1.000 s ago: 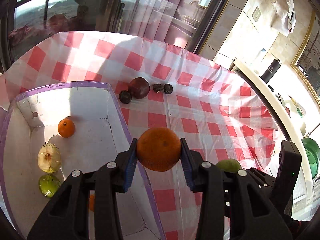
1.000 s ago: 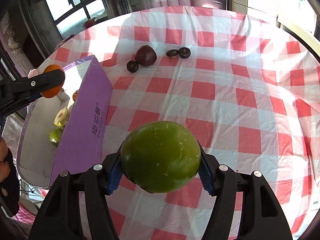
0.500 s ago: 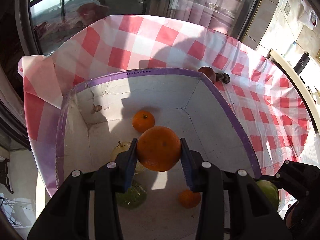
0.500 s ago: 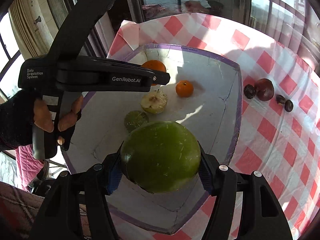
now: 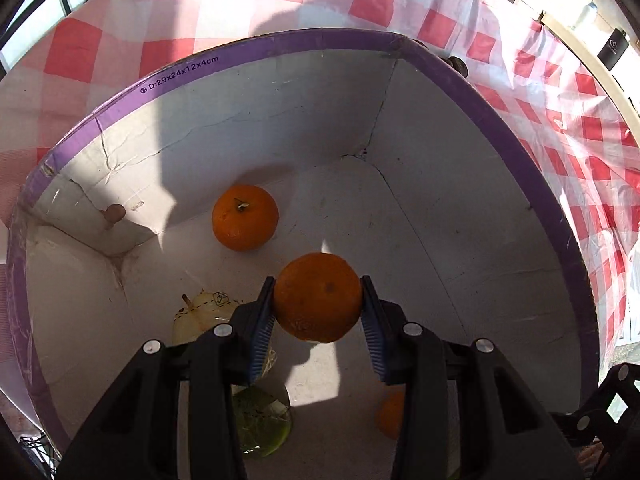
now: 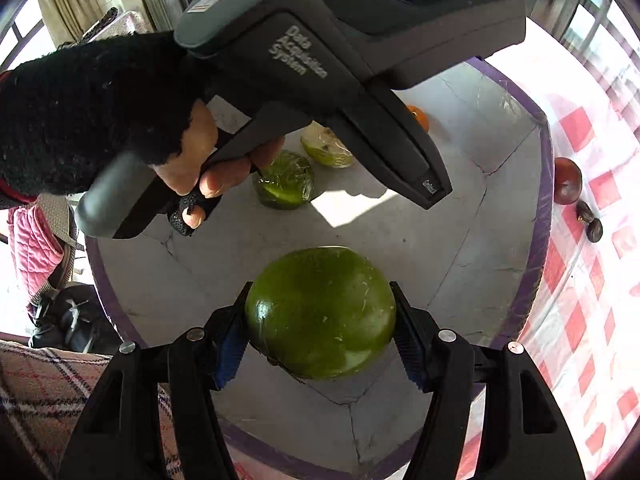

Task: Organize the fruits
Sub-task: 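Lower the green fruit and tangerine into the white box and open both tools, then grasp a dark plum with the right tool while the left tool approaches another plum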

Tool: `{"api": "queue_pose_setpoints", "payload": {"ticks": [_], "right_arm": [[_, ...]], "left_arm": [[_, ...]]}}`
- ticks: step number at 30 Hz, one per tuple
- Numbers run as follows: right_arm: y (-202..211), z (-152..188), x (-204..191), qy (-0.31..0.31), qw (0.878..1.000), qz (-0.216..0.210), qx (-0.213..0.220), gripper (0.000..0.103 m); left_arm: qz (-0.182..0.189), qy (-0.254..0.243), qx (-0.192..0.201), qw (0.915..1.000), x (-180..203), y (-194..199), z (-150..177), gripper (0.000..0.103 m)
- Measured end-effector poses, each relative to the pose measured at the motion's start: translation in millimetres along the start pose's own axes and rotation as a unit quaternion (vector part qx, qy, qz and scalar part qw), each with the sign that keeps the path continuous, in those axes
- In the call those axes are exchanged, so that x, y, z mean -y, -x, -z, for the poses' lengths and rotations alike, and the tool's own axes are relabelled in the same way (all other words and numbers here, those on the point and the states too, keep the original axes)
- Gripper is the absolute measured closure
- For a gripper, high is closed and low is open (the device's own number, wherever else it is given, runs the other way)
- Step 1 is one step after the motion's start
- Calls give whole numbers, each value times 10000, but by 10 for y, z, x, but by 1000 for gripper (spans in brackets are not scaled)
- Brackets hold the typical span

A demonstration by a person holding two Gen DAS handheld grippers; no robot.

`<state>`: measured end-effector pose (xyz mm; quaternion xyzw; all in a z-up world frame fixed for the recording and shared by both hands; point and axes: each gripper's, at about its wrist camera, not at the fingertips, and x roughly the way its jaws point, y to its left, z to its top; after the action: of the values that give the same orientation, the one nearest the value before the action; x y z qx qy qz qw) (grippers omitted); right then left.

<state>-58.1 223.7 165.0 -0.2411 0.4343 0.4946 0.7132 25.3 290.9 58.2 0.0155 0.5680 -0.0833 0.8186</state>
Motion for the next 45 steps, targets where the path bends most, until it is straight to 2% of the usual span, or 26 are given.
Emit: {"api": "queue_pose_setpoints", "payload": {"ticks": [2,4,6,11,14,15,16,18,20,23,25,28,29,31,33,35,37,40,42,45], "right_arm": [[-52,-10,-64,95,9998,-140,-123,40],[-183,-33,-87,150,9988,-189,-422,40],[-268,-31,-22,-129,9968,-543,-577,40],[-269,-96,45,-416,9944,-829,-501,39],[-221,-110,103,-493,9947,-821,-369,38],[-208,-113,132,-526,9949,-789,-333,36],[-185,-106,160,-573,9951,-756,-284,30],[-116,-79,259,-720,9944,-759,-138,26],[-41,-61,369,-904,9929,-773,71,26],[140,5,554,-1233,9869,-918,490,26],[281,74,702,-1472,9818,-820,880,23],[552,211,1005,-2030,9622,-957,1546,20],[641,266,1118,-2245,9548,-896,1733,17],[737,407,1327,-2685,9393,-709,2013,16],[745,598,1517,-3149,9249,-386,2096,16],[648,771,1747,-3568,9144,-47,1911,16],[477,889,1958,-3871,9087,396,1514,16],[247,1178,2256,-4249,8941,742,1202,16],[103,1371,2472,-4418,8856,904,1108,16],[-157,1439,2779,-4355,8894,1064,899,16]], "left_arm": [[34,-51,-114,9999,2,-55,26,62],[-29,-197,-190,9996,30,-106,61,62],[-82,-320,-258,9991,57,-150,88,62],[-130,-413,-320,9985,68,-206,131,61],[-137,-467,-278,9984,61,-188,148,61],[-131,-483,-258,9984,69,-180,144,58],[-125,-492,-211,9985,80,-160,148,53],[-56,-468,-62,9989,67,-92,150,25],[-164,-436,101,9989,47,-19,142,11],[-297,-328,286,9986,7,85,130,8],[-294,-105,453,9985,-34,185,117,5],[-378,173,778,9961,-49,354,117,3],[-433,266,892,9947,-52,404,123,2],[-514,525,1152,9906,-36,507,140,2],[-553,801,1372,9857,-40,582,158,2],[-518,1062,1506,9815,-78,657,129,2],[-437,1319,1578,9776,-20,737,119,2],[-381,1525,1720,9725,125,807,8,2],[-366,1502,1813,9712,278,846,-73,2],[-345,1153,2001,9723,629,840,-216,2]]}}
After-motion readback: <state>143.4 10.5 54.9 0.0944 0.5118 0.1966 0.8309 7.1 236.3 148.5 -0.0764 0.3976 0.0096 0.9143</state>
